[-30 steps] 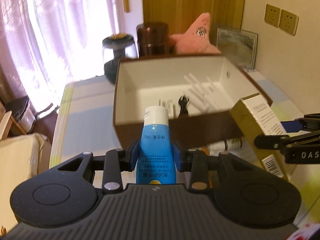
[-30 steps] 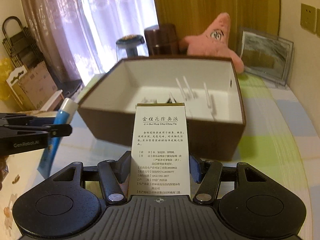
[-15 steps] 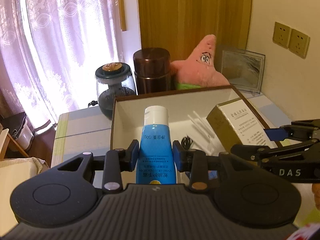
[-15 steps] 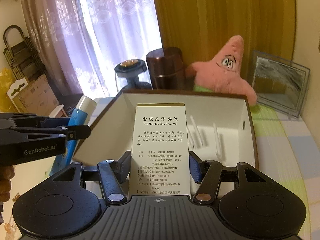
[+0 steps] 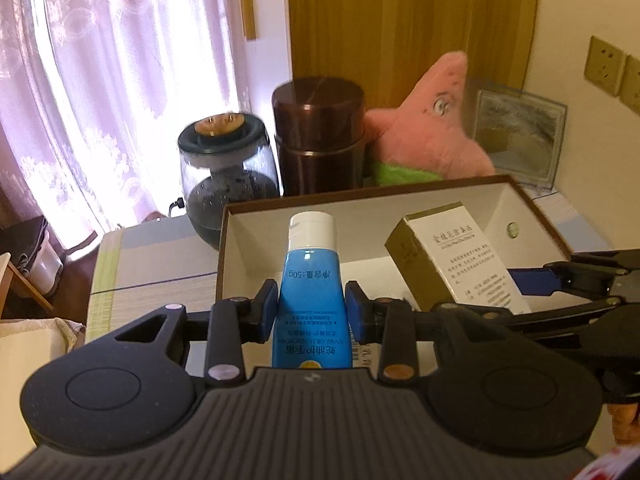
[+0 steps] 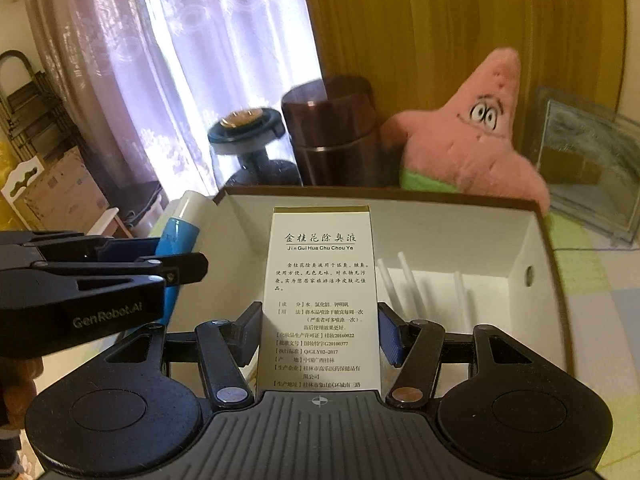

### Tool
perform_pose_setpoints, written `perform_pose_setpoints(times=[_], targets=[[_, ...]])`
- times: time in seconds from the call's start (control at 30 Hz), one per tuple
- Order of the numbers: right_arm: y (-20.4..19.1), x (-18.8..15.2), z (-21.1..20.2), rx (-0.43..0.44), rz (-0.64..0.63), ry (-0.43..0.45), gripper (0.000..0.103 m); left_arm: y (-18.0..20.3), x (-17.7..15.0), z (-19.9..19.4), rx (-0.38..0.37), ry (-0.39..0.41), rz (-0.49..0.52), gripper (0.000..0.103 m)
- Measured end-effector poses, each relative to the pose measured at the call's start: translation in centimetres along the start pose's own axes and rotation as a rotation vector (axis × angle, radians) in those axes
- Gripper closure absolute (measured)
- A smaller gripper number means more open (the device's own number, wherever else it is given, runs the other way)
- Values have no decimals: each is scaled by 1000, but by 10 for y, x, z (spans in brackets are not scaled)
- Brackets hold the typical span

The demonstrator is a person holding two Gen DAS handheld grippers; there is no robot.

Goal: Organize rigid objects
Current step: 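Carry the blue tube and medicine box over the brown box with both tools, then open both tools to drop the tube and medicine box into the box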

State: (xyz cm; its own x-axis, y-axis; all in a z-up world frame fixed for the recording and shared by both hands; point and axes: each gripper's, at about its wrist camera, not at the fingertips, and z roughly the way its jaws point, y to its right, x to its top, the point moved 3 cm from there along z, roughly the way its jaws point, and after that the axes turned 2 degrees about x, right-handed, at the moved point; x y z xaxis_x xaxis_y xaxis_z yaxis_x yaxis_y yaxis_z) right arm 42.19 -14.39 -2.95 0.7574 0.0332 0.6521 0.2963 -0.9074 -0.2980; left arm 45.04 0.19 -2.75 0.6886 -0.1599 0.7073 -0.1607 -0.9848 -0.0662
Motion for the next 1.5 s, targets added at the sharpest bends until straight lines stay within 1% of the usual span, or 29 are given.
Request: perform_pose_setpoints(times=[0.17,0.3,0.47,0.53,0.63,0.67,0.73,0.83,0.9,1.07,1.33,1.43,1.5], targets=[[8,1,33,-7,38,-46,48,-7,-1,36,10,-57,5,71],[13,1,51,-25,47,-60,48,-8,0,55,16,-77,21,71],[19,2,62,-26,66,-66,48,-10,-2,71,1,-98,28,70],[19,1,63,-29,70,-67,48,-11,-3,73,6,-90,31,70],[20,0,66,-22,83,-71,47,-13,-3,75,0,-91,28,68],[20,0,66,-19,84,-73,47,-13,-4,75,1,-90,28,65],[19,0,67,-22,86,-71,47,-14,-4,74,3,-86,28,65],[19,1,66,-9,100,-39,47,-17,-4,69,4,-78,27,62],[18,2,64,-8,102,-28,46,-18,-4,66,5,-73,24,58],[18,2,52,-8,106,-7,39,-22,-7,53,-10,-64,7,55],[24,-12,14,-2,133,20,35,-19,-16,20,-48,-38,-11,50],[27,-19,-6,1,144,45,34,-16,-20,5,-62,-21,-14,45],[28,-23,-18,-2,148,60,34,-13,-24,-5,-69,-8,-15,44]])
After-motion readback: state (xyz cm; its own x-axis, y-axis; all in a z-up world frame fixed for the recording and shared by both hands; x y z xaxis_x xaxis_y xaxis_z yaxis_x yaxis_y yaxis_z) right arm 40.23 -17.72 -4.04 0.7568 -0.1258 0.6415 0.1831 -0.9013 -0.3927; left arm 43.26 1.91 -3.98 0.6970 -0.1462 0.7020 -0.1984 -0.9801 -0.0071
